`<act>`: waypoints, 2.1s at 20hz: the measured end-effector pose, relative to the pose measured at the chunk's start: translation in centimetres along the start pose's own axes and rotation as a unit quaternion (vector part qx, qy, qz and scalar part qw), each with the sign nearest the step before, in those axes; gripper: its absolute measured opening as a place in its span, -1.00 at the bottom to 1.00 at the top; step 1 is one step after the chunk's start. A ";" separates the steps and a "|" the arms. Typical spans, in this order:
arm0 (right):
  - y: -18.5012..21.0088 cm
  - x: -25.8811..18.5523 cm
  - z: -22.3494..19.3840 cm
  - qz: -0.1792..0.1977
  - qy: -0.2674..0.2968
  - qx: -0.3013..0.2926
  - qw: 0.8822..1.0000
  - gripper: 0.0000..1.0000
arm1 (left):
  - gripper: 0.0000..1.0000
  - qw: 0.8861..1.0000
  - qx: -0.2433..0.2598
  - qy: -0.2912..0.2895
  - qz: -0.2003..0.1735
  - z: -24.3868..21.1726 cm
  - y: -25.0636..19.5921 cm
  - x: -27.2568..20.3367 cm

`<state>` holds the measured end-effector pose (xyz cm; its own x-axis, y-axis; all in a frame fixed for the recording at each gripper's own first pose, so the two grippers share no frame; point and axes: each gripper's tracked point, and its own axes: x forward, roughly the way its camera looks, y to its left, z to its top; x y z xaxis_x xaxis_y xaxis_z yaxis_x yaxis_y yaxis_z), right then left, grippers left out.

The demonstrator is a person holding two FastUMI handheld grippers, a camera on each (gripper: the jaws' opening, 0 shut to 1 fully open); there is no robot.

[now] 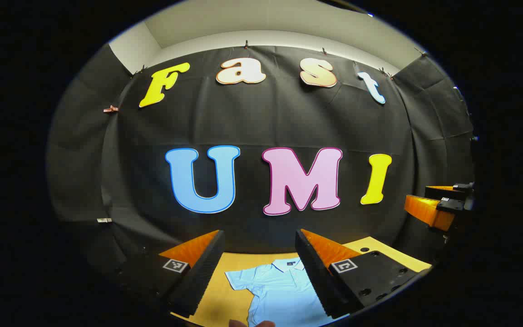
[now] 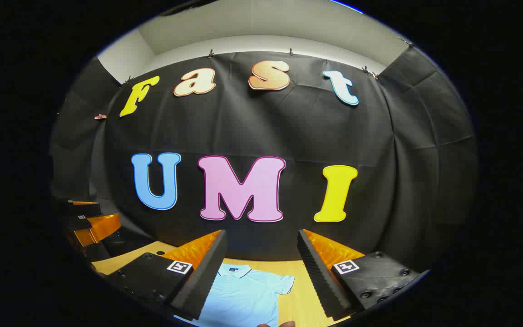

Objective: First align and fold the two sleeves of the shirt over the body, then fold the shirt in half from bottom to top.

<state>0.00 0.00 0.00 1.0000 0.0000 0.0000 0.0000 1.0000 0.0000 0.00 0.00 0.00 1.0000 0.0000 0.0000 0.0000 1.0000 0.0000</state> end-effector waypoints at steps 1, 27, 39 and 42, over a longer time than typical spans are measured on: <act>0.0 -0.1 0.0 0.000 0.000 0.000 1.000 0.90 | 0.96 1.000 0.001 -0.001 0.001 0.0 0.1 -0.1; -2.7 6.6 -8.6 -0.016 0.120 0.016 0.992 0.94 | 0.96 1.000 0.015 -0.004 -0.005 0.0 -0.5 0.2; -9.2 19.3 -33.8 -0.041 0.354 0.035 0.934 0.95 | 0.97 0.998 0.026 0.044 0.047 -3.2 1.5 0.9; -10.5 20.7 -38.7 -0.057 0.398 0.054 0.914 0.95 | 0.97 0.996 0.032 0.053 0.062 -3.5 2.0 1.1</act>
<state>20.69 -10.48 -38.67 0.6771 -0.0612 -0.7333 0.1473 0.9876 0.0535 1.06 2.03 -3.49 0.9868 0.1261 -0.1015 -0.1194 0.9904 0.0694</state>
